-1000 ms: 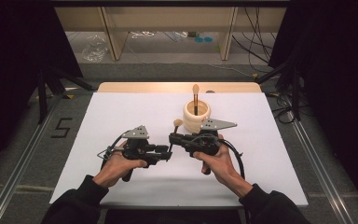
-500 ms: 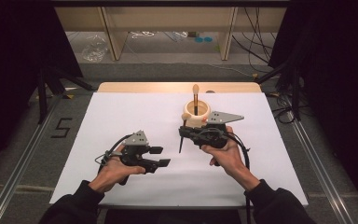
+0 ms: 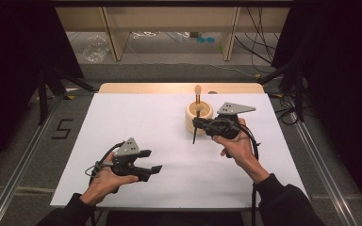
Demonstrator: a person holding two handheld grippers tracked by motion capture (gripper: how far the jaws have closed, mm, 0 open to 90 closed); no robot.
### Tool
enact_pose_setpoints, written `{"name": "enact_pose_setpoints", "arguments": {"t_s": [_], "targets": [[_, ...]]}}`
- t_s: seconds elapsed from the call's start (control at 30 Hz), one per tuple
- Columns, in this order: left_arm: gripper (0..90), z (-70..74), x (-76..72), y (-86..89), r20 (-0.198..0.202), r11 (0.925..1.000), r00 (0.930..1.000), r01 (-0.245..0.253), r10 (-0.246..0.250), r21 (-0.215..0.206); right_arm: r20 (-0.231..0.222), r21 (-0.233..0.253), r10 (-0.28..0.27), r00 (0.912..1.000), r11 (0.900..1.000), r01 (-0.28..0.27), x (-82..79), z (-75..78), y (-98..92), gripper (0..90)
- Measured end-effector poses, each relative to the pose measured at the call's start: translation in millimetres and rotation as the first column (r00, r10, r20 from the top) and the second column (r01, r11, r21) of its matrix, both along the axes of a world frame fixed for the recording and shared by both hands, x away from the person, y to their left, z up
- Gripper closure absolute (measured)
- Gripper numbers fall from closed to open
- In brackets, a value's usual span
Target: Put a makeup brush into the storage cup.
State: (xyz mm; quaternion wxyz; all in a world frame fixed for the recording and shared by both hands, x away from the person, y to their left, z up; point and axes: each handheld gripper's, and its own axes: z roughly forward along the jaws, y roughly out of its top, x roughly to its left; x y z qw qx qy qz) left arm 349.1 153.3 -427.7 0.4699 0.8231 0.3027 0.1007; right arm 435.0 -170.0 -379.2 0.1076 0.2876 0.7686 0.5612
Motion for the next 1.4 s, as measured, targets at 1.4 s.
{"name": "enact_pose_setpoints", "arguments": {"t_s": [1.4], "targets": [[25.0,-19.5,-5.4,2.7,-0.034,0.9979,0.9994,-0.010,0.013,0.063,0.029,0.015,-0.085,0.9959,0.996,0.085,43.6,35.4,-20.8,83.2]]}}
